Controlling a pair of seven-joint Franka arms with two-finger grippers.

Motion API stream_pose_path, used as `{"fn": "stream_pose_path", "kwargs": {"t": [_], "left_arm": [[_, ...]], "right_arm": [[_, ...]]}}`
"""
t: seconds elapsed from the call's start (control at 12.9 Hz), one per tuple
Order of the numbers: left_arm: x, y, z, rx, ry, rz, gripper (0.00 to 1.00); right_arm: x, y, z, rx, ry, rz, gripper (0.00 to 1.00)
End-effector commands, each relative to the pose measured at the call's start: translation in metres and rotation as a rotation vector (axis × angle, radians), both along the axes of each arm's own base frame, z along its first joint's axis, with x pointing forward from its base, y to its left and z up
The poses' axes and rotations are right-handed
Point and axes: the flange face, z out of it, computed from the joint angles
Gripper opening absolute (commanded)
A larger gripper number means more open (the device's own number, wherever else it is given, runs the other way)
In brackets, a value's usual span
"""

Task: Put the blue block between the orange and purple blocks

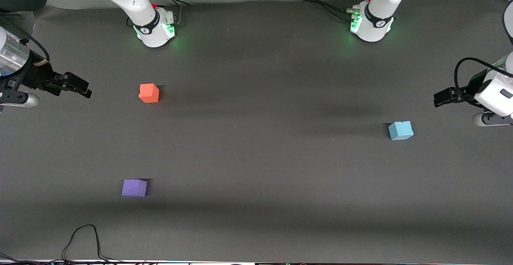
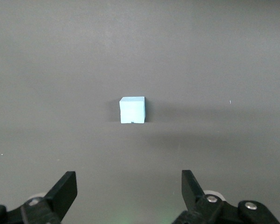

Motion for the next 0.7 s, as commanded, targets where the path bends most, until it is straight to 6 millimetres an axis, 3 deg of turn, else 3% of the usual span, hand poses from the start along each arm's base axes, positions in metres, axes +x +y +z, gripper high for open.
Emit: {"fn": "stream_pose_path", "kwargs": {"t": [0.0, 0.31, 0.46, 0.62], "left_arm": [[-0.001, 0.007, 0.022, 0.002, -0.006, -0.011, 1.00], [-0.032, 0.019, 0.072, 0.007, 0.006, 0.010, 1.00], [-0.044, 0.028, 0.076, 0.004, -0.002, 0.023, 1.00], [-0.043, 0.028, 0.066, -0.002, 0.006, 0.025, 1.00]], "right_arm": [[0.006, -0.004, 0.017, -0.010, -0.024, 0.020, 1.00], [0.016, -0.005, 0.015, -0.011, -0.026, 0.019, 1.00], [0.016, -0.004, 0.015, -0.010, -0.027, 0.017, 1.00], [0.018, -0.007, 0.014, -0.009, -0.035, 0.011, 1.00]]}}
